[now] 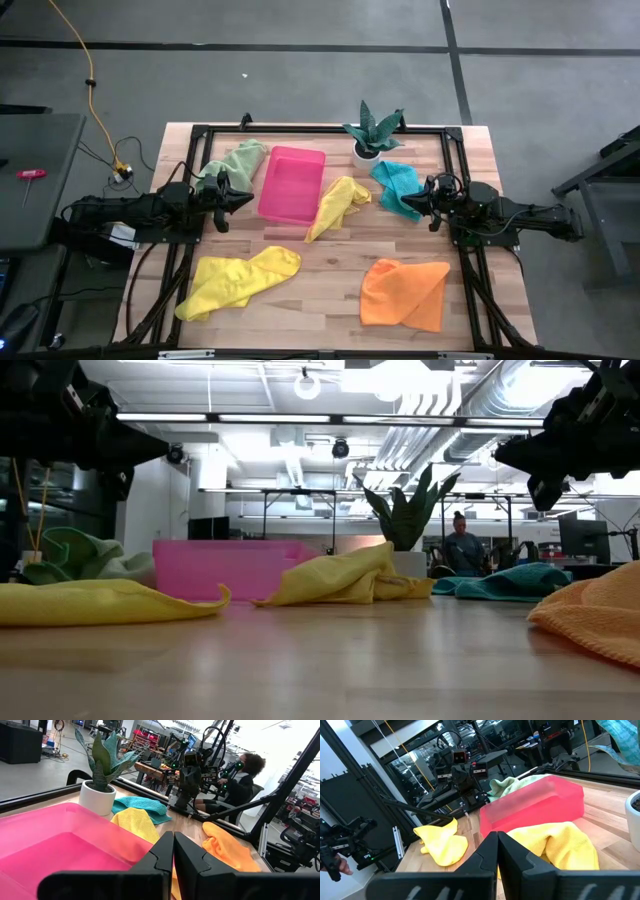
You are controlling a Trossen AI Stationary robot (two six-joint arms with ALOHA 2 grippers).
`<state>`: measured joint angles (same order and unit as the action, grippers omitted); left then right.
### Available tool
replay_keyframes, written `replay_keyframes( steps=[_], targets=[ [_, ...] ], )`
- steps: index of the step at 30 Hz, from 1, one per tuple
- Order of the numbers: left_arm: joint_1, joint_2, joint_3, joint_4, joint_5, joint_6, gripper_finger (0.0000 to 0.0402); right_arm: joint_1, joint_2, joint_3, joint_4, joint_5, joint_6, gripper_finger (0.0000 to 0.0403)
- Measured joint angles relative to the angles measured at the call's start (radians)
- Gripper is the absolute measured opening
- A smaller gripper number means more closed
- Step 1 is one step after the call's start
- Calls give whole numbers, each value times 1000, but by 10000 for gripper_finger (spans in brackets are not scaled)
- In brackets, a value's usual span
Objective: Fold microfiber towels
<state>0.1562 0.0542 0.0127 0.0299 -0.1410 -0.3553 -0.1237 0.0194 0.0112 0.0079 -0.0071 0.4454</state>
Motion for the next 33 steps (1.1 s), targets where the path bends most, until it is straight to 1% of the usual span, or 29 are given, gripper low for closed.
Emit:
replay_keyframes(
  steps=[7, 10, 12, 13, 16, 18, 22, 23, 24, 25, 26, 29, 31, 33],
  targets=[
    [0, 0, 0, 0, 0, 0, 3, 0, 0, 0, 0, 1, -13, 0],
    [0, 0, 0, 0, 0, 0, 3, 0, 0, 0, 3, 25, -119, 0],
    [0, 0, 0, 0, 0, 0, 3, 0, 0, 0, 8, 28, -154, 0],
    [0, 0, 0, 0, 0, 0, 3, 0, 0, 0, 14, 32, -150, 0],
    [0, 0, 0, 0, 0, 0, 3, 0, 0, -1, 102, 41, -40, 0],
    [0, 0, 0, 0, 0, 0, 3, 0, 0, -1, 194, 116, 26, 0],
    [0, 0, 0, 5, -2, -2, 3, 0, 0, -1, 431, 368, 144, 0],
    [0, 0, 0, 12, -3, -8, 3, 0, 0, -1, 484, 426, 153, 0],
    [0, 0, 0, 25, -3, -8, 3, 0, 0, -1, 534, 459, 150, 0],
    [0, 0, 0, 39, -3, -9, 3, -1, 0, 0, 587, 463, 126, 0],
    [0, 0, 0, 53, -3, -8, 3, 0, 0, 6, 618, 443, 93, 0],
    [0, 0, 0, 99, -5, -9, 3, 0, 7, 64, 611, 336, 20, 0],
    [0, 0, 0, 117, -7, -9, 3, 0, 28, 118, 550, 296, -4, 0],
    [0, 0, 0, 141, -18, -11, 3, 0, 60, 174, 429, 286, -14, 0]
  ],
)
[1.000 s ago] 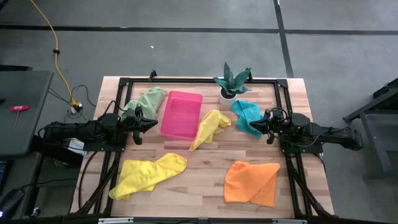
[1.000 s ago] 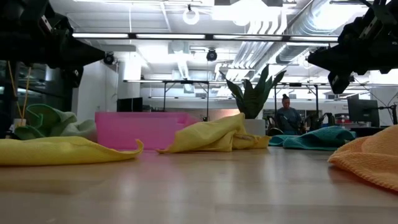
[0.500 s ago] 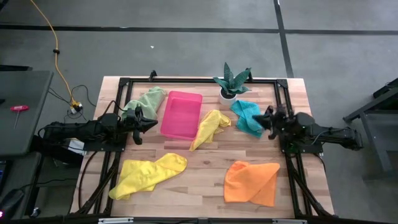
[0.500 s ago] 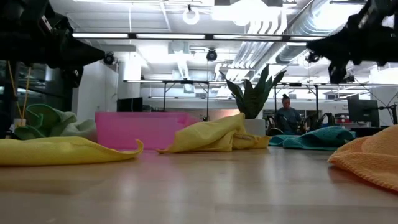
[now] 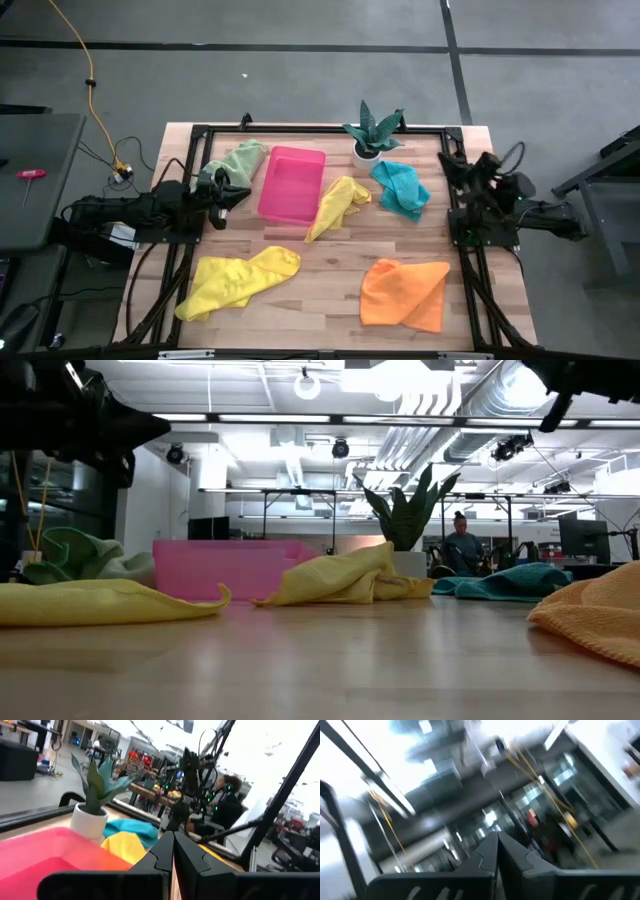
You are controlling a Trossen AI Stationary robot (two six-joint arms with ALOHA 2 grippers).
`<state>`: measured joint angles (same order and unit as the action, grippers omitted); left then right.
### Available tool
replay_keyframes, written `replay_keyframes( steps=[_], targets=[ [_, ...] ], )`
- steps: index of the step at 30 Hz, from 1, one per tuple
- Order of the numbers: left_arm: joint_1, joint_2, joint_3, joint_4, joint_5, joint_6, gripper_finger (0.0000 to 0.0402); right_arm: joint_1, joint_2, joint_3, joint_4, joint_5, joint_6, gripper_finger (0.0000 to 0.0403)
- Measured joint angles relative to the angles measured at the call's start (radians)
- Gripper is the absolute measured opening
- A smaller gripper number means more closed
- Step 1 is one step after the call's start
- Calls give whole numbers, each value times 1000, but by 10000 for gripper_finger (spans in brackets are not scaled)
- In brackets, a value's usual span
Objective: Fold microfiber towels
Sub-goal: Fold the blue microfiber cloth
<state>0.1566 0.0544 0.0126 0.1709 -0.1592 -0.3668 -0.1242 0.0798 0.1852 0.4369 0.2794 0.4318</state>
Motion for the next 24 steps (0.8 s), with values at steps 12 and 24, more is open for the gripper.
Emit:
replay_keyframes(
  steps=[12, 24],
  targets=[
    [0, 225, 249, -46, -37, 65, 3, 0, 326, 269, -580, -1, 144, 13],
    [0, 546, 519, -331, -150, 62, 51, 0, 762, 463, -1338, -17, 726, 167]
  ],
)
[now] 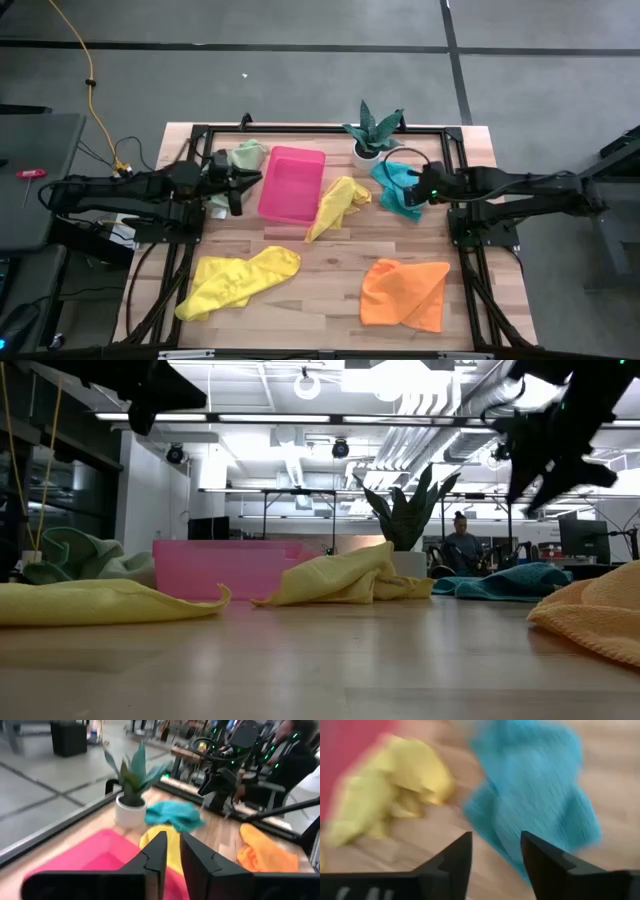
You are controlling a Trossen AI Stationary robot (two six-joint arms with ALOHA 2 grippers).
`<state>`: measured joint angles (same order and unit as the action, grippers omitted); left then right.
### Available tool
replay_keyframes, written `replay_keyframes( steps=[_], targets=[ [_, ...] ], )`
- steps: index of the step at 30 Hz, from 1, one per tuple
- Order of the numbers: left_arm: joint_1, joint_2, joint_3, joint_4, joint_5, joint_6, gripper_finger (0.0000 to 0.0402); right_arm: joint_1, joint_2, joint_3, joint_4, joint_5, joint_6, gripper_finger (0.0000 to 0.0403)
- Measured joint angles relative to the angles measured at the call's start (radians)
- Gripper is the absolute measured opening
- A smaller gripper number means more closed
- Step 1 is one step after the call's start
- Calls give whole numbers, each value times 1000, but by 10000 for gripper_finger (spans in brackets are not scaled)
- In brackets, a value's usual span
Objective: Fold microfiber towels
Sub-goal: Fold the blue microfiber cloth
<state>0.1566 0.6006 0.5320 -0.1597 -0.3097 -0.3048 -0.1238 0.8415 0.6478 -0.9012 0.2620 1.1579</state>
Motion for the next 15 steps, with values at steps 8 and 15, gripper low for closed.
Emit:
replay_keyframes(
  steps=[8, 15],
  targets=[
    [0, 84, 0, -1, 27, -61, 113, 13, 142, -90, 56, -99, 284, 221],
    [0, 98, 0, -1, 60, -61, 141, 41, 162, -165, 163, -78, 409, 222]
  ],
)
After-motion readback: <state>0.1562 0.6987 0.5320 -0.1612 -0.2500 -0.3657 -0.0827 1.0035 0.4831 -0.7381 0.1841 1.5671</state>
